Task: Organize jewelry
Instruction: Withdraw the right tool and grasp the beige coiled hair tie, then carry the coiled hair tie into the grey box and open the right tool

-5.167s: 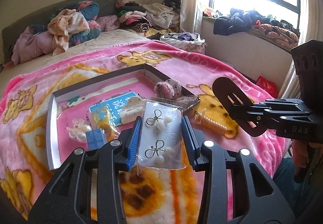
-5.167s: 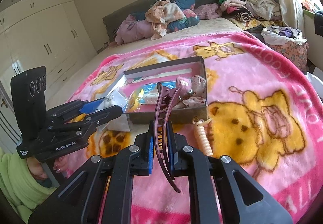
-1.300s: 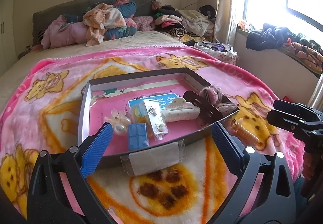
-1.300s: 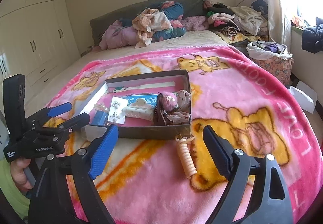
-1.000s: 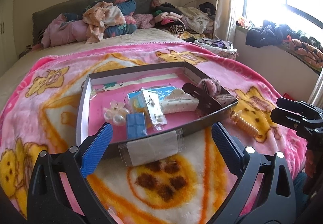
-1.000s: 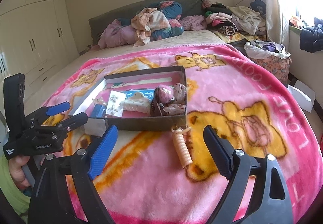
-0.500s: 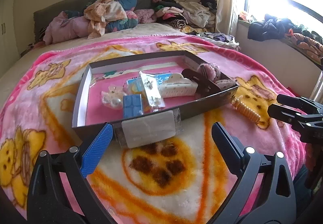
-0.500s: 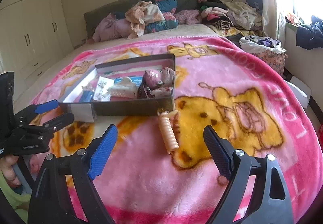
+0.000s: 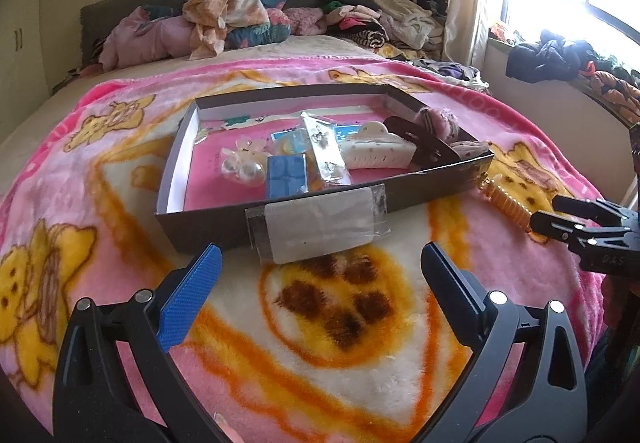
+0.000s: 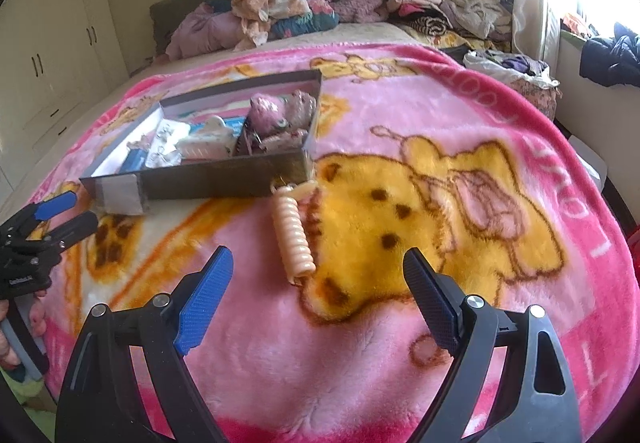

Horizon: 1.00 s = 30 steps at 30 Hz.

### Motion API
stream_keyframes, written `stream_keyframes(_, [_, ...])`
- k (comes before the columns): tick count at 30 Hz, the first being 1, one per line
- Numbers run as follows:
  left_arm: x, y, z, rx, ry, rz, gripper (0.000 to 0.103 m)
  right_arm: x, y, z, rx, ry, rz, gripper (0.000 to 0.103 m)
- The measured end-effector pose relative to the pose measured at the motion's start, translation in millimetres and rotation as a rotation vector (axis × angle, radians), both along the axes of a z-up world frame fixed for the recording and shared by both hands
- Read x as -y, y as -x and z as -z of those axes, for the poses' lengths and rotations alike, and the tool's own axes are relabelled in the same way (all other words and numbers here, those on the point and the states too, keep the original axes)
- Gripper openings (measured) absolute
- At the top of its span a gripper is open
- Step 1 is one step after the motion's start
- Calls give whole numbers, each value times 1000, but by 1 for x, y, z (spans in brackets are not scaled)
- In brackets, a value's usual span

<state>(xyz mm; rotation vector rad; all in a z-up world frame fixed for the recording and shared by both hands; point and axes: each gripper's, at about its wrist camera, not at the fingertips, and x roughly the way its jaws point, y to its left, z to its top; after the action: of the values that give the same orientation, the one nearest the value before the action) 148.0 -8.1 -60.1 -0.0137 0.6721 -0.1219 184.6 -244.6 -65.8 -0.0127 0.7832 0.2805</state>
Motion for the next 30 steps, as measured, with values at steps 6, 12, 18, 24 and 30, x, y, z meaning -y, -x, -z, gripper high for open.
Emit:
stream_keyframes(6, [-2, -7, 7, -26, 16, -12, 91, -10, -12, 8, -22, 29, -21, 84])
stream_keyframes(12, [-4, -20, 16, -68, 55, -30, 91, -30, -26, 16, -56, 64, -86, 56])
stream_keyframes(18, [-9, -36, 22, -127, 112, -82, 91, -31, -21, 12, -56, 16, -113, 17])
stream_keyframes(24, [-2, -46, 19, -144, 131, -117, 91, -25, -14, 8, -69, -54, -115, 17])
stream_keyframes(30, [8, -54, 21, -170, 107, -152, 91, -26, -5, 1, -63, -104, -136, 17])
